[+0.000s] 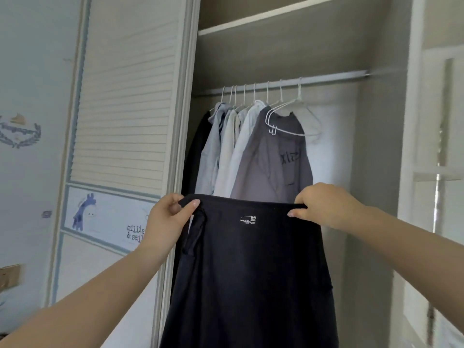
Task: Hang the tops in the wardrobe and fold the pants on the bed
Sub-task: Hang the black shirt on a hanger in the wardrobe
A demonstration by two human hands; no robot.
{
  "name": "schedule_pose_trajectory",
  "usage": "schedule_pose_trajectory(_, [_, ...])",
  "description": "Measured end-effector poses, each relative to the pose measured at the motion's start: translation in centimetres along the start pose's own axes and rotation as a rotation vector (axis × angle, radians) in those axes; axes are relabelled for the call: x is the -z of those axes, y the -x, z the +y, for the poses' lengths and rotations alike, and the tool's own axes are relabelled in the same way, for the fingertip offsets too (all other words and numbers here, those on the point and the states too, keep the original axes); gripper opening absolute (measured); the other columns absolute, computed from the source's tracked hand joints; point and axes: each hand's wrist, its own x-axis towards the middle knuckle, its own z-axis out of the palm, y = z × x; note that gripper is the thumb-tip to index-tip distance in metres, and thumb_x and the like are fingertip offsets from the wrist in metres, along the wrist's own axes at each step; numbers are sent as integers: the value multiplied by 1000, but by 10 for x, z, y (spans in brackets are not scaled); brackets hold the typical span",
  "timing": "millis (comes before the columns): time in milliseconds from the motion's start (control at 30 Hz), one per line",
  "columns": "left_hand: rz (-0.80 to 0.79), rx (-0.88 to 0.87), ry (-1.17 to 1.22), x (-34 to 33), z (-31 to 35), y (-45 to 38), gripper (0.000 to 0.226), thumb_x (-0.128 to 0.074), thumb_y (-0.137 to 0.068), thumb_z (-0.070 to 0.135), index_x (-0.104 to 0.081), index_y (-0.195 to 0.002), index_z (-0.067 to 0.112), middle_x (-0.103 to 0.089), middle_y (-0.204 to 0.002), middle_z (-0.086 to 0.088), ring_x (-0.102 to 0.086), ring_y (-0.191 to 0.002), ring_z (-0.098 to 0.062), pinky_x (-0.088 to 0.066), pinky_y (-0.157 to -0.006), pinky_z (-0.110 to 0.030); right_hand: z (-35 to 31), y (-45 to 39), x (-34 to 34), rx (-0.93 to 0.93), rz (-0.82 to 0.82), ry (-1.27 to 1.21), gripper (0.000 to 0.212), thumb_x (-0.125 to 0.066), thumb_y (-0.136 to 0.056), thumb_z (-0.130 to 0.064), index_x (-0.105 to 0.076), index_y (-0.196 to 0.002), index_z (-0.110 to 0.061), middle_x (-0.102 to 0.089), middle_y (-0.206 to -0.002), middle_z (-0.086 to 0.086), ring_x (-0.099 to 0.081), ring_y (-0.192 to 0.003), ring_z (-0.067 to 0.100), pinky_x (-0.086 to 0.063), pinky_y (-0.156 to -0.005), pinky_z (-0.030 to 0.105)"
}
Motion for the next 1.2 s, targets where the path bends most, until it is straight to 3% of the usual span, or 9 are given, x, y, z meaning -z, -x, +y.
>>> schedule_pose_trajectory(100, [-16, -2, 138, -36, -7, -37, 15, -70, -84, 31, -62, -74, 23, -50, -62, -1, -62, -69, -11, -49, -78, -24, 21, -30, -1, -5, -54, 37, 42, -53, -89, -54, -56, -69, -17, -56, -70, -3, -53, -63, 14, -35, -51, 26])
schedule_pose_trajectory(167, [3, -29, 192, -58, -7, -61, 15, -70, -84, 29, -63, -81, 17, -53, -63, -1, -63, -70, -14, -52, -78, -33, 33, -53, 4, -41, -86, 63, 43, -55, -89, -51, -48, -63, -17, -51, -65, -3, -47, -58, 13, -31, -49, 26])
schedule_pose_trajectory(267, [-8, -78, 237, -85, -5, -91, 15, -70, -84, 27, -61, -83, 16, -52, -74, -9, -60, -77, -24, -53, -85, -41, 48, -85, 13, -91, -62, -11, 30, -59, -88, -43, -65, -77, -16, -57, -71, -4, -50, -66, 13, -39, -57, 26])
schedule_pose_trajectory(433, [-173, -190, 189, -125, -10, -133, 10, -68, -86, 15, -58, -84, 15, -73, -78, 2, -69, -75, -8, -52, -65, -15, 76, -139, 17, -176, 61, -124, 18, -58, -90, -37, -65, -83, -23, -61, -84, -6, -55, -89, 18, -45, -76, 28])
schedule_pose_trajectory(700, [-356, -287, 245, -172, -44, -197, 17, -67, -86, 18, -60, -74, 28, -70, -75, 0, -64, -67, -13, -51, -62, -24, 99, -233, 0, -308, 323, -390, 42, -51, -94, -42, -66, -108, -6, -67, -105, 9, -57, -104, 27, -45, -84, 31])
schedule_pose_trajectory(933, [-409, -217, 537, -205, -64, -251, 7, -68, -79, 28, -64, -74, 24, -71, -74, -4, -65, -64, -10, -51, -56, -19, 103, -329, 0, -456, 441, -556, 50, -39, -97, -50, -48, -64, -13, -53, -74, 5, -49, -81, 26, -32, -59, 29])
schedule_pose_trajectory(1000, [-426, -211, 583, -213, -69, -262, 8, -66, -84, 20, -62, -76, 18, -70, -73, -4, -64, -62, -10, -51, -55, -18, 107, -352, -2, -475, 474, -571, 51, -34, -99, -47, -40, -59, -15, -55, -81, 10, -53, -88, 30, -33, -65, 28])
schedule_pose_trajectory(1100, [-446, -232, 631, -222, -76, -271, 7, -64, -84, 17, -60, -80, 12, -68, -71, -4, -61, -59, -8, -48, -53, -17, 113, -376, -8, -504, 497, -566, 48, -31, -101, -43, -52, -71, -12, -64, -107, 20, -57, -105, 33, -32, -73, 26])
schedule_pose_trajectory(1200, [-473, -242, 659, -229, -82, -277, 7, -63, -85, 12, -59, -83, 7, -66, -68, -4, -59, -57, -7, -47, -53, -16, 123, -390, -17, -502, 547, -549, 44, -38, -99, -34, -48, -62, -14, -64, -93, 19, -58, -99, 33, -34, -68, 27])
